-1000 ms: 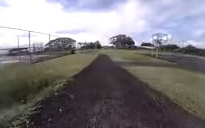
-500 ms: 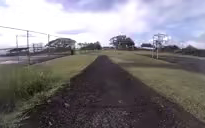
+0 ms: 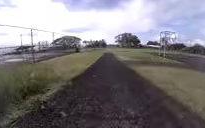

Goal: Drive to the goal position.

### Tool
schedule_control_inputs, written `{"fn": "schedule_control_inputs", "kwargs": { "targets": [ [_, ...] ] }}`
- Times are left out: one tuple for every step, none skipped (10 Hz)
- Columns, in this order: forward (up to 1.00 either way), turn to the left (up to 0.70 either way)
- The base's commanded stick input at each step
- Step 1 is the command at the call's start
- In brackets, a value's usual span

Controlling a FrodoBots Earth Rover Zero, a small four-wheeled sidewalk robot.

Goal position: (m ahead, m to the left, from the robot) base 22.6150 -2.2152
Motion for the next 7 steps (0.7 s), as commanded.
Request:
{"fn": "schedule_control_inputs", "kwargs": {
  "targets": [
    [0.50,0.00],
    [0.50,0.00],
    [0.50,0.00],
    [0.50,0.00],
    [0.50,0.00],
    [0.50,0.00],
    [0.50,0.00]
  ]
}}
